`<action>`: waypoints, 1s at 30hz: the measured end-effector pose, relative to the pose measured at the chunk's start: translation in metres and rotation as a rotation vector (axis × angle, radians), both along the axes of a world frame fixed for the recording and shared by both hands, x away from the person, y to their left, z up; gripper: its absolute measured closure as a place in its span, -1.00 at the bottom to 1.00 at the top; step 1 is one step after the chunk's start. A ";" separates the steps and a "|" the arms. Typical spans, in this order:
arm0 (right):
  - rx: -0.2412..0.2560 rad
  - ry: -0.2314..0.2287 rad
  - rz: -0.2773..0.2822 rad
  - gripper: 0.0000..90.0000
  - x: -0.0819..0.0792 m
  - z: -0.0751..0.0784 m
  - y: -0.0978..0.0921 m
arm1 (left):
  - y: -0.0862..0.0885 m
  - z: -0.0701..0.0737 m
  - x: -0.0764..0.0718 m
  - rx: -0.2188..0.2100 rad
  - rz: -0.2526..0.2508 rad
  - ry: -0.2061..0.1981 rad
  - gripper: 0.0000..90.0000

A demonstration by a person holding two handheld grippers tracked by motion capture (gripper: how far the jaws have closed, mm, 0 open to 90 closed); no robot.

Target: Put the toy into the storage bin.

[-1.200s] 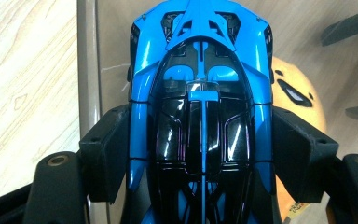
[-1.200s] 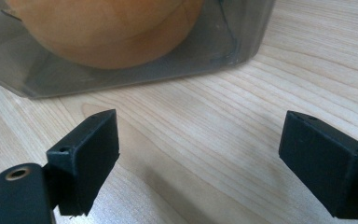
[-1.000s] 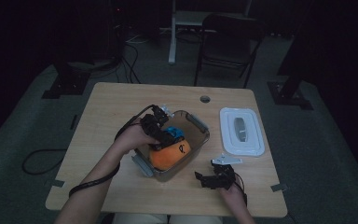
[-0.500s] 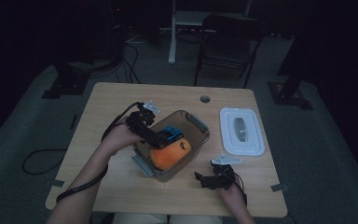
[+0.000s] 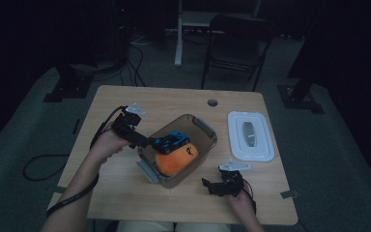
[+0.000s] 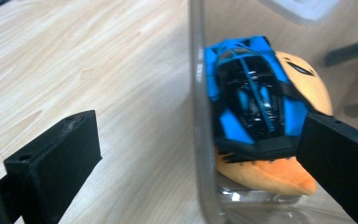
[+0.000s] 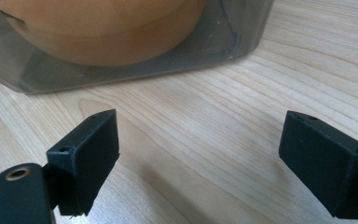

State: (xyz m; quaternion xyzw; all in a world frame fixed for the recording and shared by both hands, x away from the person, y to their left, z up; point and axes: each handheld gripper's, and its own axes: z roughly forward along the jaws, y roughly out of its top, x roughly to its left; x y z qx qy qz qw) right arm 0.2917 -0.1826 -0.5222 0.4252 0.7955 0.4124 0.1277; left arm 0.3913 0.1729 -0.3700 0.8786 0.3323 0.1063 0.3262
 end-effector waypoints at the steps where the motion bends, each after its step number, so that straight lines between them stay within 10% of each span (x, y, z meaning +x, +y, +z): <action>1: 0.002 0.000 -0.001 -0.74 0.000 0.000 0.000 | 0.007 -0.003 0.000 -0.020 0.019 -0.020 -0.99; 10: -0.005 0.002 0.000 -0.74 0.000 0.000 0.001 | 0.034 -0.023 0.010 -0.090 0.128 -0.089 -0.99; 21: -0.002 -0.001 0.001 -0.74 0.001 0.001 0.001 | 0.051 -0.080 0.032 -0.108 0.241 -0.039 -0.99; 30: 0.038 -0.001 -0.004 -0.67 0.003 0.004 -0.003 | 0.036 -0.111 0.038 -0.068 0.211 -0.001 -0.99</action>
